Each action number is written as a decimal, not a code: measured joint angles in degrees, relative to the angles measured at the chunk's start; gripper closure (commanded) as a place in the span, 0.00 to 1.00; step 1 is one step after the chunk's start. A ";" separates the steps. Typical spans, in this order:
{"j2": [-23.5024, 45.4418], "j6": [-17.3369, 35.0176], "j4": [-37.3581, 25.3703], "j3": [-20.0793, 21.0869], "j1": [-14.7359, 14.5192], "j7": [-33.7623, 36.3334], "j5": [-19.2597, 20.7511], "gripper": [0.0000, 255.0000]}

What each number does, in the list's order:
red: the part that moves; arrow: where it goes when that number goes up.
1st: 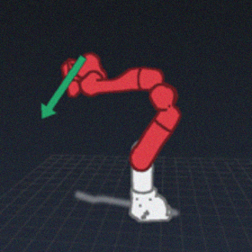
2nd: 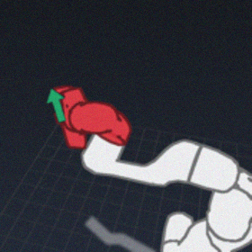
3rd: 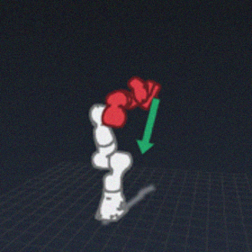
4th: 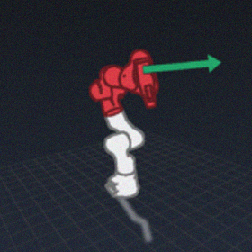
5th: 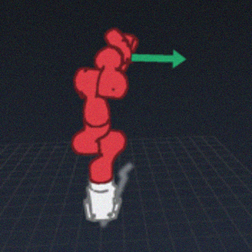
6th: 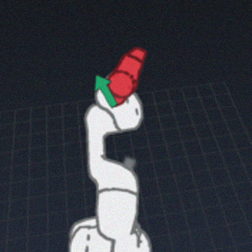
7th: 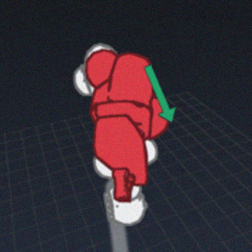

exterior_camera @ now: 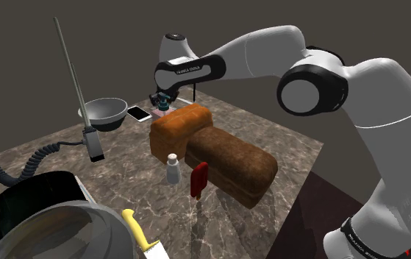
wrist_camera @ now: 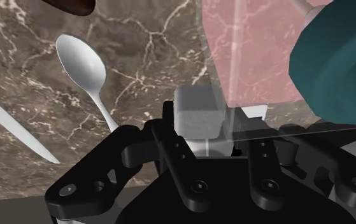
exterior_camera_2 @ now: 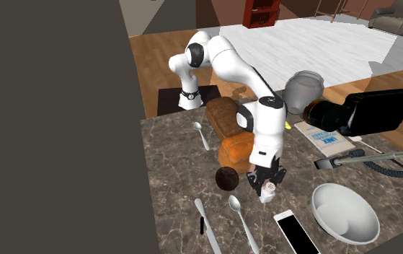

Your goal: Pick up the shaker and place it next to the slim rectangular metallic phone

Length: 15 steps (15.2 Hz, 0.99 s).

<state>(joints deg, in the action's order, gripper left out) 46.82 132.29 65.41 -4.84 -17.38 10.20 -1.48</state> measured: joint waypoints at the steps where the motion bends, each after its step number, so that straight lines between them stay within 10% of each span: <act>1: 0.42 0.36 -0.28 0.03 0.04 -0.03 -0.04 1.00; 10: 1.57 2.94 0.36 0.03 0.00 0.07 -0.09 1.00; 11: 1.37 3.31 0.76 0.04 0.02 0.03 -0.11 0.00; 15: 0.45 3.64 2.30 -0.08 0.03 0.04 -0.07 0.00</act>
<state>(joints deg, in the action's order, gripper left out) 47.27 135.93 67.71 -4.92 -17.35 10.23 -1.55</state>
